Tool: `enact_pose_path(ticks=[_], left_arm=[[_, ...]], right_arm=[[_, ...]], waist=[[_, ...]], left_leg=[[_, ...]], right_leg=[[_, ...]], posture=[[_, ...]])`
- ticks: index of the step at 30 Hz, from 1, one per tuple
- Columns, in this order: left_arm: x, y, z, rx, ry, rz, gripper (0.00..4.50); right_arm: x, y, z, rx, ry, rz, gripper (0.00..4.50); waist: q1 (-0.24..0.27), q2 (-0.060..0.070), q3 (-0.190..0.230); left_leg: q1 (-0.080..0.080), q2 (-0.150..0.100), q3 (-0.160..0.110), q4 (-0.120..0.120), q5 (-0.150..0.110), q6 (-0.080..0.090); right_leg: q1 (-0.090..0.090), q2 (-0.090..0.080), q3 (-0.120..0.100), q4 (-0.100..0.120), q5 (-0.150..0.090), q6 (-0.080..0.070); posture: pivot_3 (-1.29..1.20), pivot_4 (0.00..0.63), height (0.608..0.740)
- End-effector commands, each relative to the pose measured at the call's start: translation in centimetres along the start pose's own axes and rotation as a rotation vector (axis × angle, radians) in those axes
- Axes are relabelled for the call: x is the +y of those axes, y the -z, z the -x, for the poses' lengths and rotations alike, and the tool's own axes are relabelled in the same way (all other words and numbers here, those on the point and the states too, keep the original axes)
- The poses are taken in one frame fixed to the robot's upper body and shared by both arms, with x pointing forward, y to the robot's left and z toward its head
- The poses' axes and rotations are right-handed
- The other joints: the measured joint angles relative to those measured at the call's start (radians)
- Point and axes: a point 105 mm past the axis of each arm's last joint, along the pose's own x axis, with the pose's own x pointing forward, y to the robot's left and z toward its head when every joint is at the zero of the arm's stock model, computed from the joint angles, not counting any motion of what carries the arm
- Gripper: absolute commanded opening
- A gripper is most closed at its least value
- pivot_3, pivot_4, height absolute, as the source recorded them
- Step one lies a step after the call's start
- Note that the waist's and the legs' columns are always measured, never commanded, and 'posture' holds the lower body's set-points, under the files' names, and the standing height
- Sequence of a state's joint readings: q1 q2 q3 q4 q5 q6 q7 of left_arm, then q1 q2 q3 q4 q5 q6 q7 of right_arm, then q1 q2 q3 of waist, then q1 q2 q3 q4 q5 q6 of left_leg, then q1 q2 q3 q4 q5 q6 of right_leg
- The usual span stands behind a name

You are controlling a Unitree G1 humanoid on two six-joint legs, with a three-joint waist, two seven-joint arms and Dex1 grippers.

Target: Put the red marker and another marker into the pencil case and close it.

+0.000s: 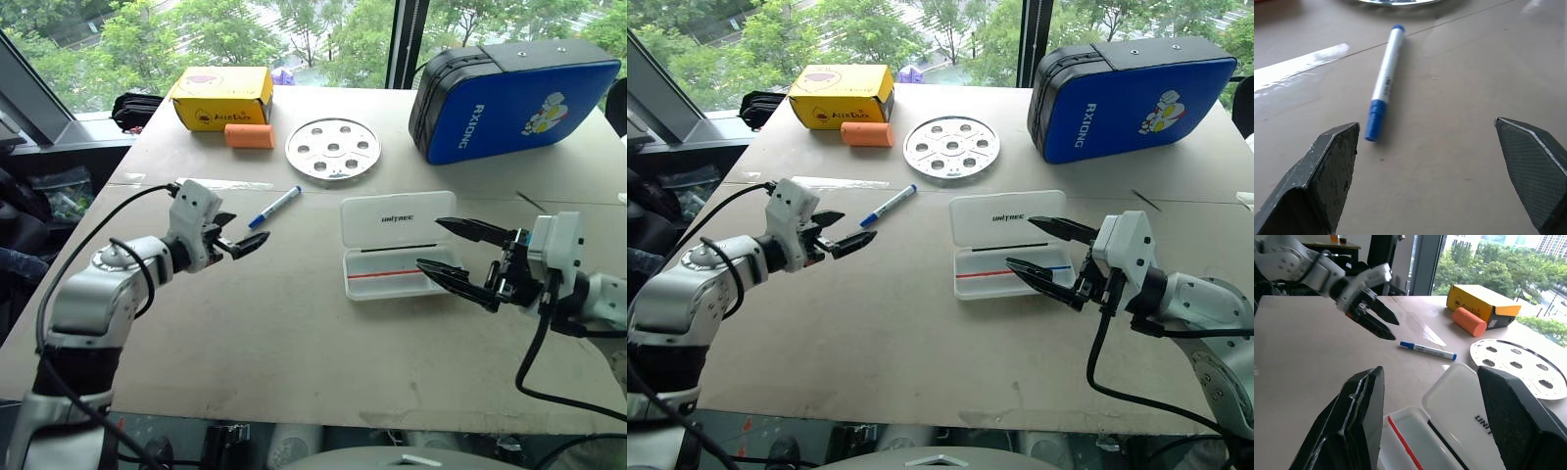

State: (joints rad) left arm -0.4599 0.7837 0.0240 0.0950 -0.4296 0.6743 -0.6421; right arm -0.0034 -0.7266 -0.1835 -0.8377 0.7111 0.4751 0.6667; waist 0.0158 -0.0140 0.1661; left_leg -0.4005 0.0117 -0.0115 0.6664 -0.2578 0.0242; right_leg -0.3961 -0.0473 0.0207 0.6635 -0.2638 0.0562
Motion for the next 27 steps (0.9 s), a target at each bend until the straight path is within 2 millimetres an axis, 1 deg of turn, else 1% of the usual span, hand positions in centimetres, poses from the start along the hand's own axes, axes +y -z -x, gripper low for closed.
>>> enact_pose_path(ticks=[1, 2, 4, 6, 7, 12, 14, 15, 17, 19, 21, 22, 24, 25, 27], left_arm=[[0.7, 0.5, -2.9, 0.053, 0.009, -0.068, 4.50], [0.9, 0.6, -3.7, 0.070, 0.015, -0.087, 4.50], [1.1, 0.9, -4.7, 0.098, 0.032, -0.104, 4.50], [1.2, 1.5, -5.4, 0.140, 0.067, -0.136, 3.98], [1.2, 1.7, -5.7, 0.151, 0.083, -0.138, 3.65], [1.3, 1.6, -5.9, 0.130, 0.143, -0.131, 1.31], [1.4, 1.5, -5.8, 0.119, 0.161, -0.138, 0.54], [1.5, 1.3, -5.6, 0.111, 0.163, -0.139, 0.08], [1.7, 0.1, -4.9, 0.045, 0.192, -0.112, 0.07], [0.9, -1.8, -2.8, -0.041, 0.317, -0.094, 0.07], [-1.2, -2.9, 0.1, -0.051, 0.488, -0.099, 0.07], [-2.0, -3.0, 0.9, -0.040, 0.539, -0.104, 0.07], [-4.8, -2.9, 2.9, 0.024, 0.667, -0.147, 0.07], [-6.3, -2.8, 3.5, 0.049, 0.719, -0.175, 0.07], [-8.9, -3.0, 3.5, 0.073, 0.774, -0.215, 0.07]], right_arm=[[0.8, -0.7, 0.1, 0.006, 0.033, 0.036, 2.97], [0.9, -0.7, 0.2, 0.013, 0.041, 0.039, 2.97], [1.0, -0.7, 0.3, 0.018, 0.057, 0.042, 2.97], [1.0, -0.7, 0.8, 0.037, 0.086, 0.053, 3.06], [1.0, -0.6, 1.0, 0.046, 0.097, 0.056, 3.06], [1.3, -0.4, 2.0, 0.070, 0.134, 0.040, 3.06], [1.4, -0.2, 2.2, 0.079, 0.138, 0.036, 3.06], [1.4, -0.1, 2.2, 0.085, 0.136, 0.034, 3.06], [1.5, 0.1, 2.4, 0.091, 0.134, 0.030, 3.06], [1.7, 0.4, 2.7, 0.106, 0.121, 0.023, 3.06], [2.0, 0.8, 3.3, 0.128, 0.104, 0.011, 3.06], [2.0, 0.9, 3.5, 0.134, 0.098, 0.007, 3.06], [2.1, 1.4, 4.2, 0.162, 0.087, 0.000, 3.06], [2.1, 1.7, 4.5, 0.178, 0.081, -0.004, 3.06], [2.0, 2.1, 5.1, 0.202, 0.073, -0.009, 3.06]], waist=[[0.000, -0.001, 0.000], [0.001, -0.002, 0.000], [-0.002, -0.003, 0.000], [-0.002, -0.003, 0.000], [-0.002, -0.003, 0.000], [-0.002, -0.003, -0.001], [-0.002, -0.003, -0.001], [-0.002, -0.004, -0.001], [-0.002, -0.004, -0.001], [-0.007, -0.004, -0.001], [-0.015, -0.005, 0.000], [-0.023, -0.005, 0.000], [-0.028, -0.005, 0.000], [-0.027, -0.005, 0.000], [-0.017, -0.004, -0.001]], left_leg=[[-0.001, -0.001, 0.000, 0.001, 0.000, 0.000], [-0.001, -0.001, -0.001, 0.001, 0.000, 0.000], [-0.003, -0.001, 0.000, 0.002, 0.000, 0.000], [-0.003, -0.001, 0.000, 0.002, 0.000, 0.000], [-0.003, -0.002, 0.000, 0.002, 0.000, 0.000], [-0.003, -0.001, 0.001, 0.002, 0.000, 0.000], [-0.003, -0.001, 0.000, 0.002, 0.000, 0.000], [-0.003, -0.001, 0.000, 0.002, 0.000, 0.000], [-0.003, -0.001, 0.000, 0.002, 0.000, 0.000], [-0.003, -0.001, 0.000, 0.002, 0.000, 0.000], [-0.004, 0.000, -0.001, 0.002, 0.000, 0.000], [-0.005, 0.001, -0.002, 0.002, 0.000, 0.000], [-0.009, 0.005, -0.006, 0.003, 0.000, 0.000], [-0.011, 0.006, -0.007, 0.003, 0.000, 0.000], [-0.012, 0.005, -0.008, 0.004, 0.000, 0.000]], right_leg=[[0.000, 0.000, -0.001, 0.000, 0.000, 0.000], [0.000, -0.001, -0.001, 0.000, 0.000, 0.000], [0.000, -0.001, -0.001, -0.001, 0.000, 0.000], [0.000, -0.001, -0.001, 0.000, 0.000, 0.000], [0.000, -0.001, -0.002, 0.000, 0.000, 0.000], [0.000, -0.001, -0.003, 0.001, 0.000, 0.001], [0.000, -0.001, -0.003, 0.000, 0.000, 0.001], [0.000, -0.001, -0.003, 0.000, 0.000, 0.001], [0.000, -0.001, -0.003, 0.000, 0.000, 0.001], [0.000, -0.001, -0.003, 0.001, 0.000, 0.001], [-0.001, -0.001, -0.003, 0.001, 0.000, 0.001], [-0.002, 0.000, -0.003, 0.001, 0.000, 0.001], [-0.005, 0.000, -0.005, 0.001, 0.000, 0.001], [-0.006, 0.000, -0.005, 0.001, 0.000, 0.001], [-0.006, -0.001, -0.005, 0.001, 0.000, 0.001]], posture=[[0.00, 0.150, 0.740], [0.00, 0.150, 0.740], [0.00, 0.150, 0.740], [0.00, 0.150, 0.740], [0.00, 0.150, 0.740], [0.00, 0.150, 0.740], [0.00, 0.150, 0.740], [0.00, 0.150, 0.740], [0.00, 0.150, 0.740], [0.00, 0.150, 0.740], [0.00, 0.150, 0.740], [0.00, 0.150, 0.740], [0.00, 0.150, 0.740], [0.00, 0.150, 0.740], [0.00, 0.150, 0.740]])
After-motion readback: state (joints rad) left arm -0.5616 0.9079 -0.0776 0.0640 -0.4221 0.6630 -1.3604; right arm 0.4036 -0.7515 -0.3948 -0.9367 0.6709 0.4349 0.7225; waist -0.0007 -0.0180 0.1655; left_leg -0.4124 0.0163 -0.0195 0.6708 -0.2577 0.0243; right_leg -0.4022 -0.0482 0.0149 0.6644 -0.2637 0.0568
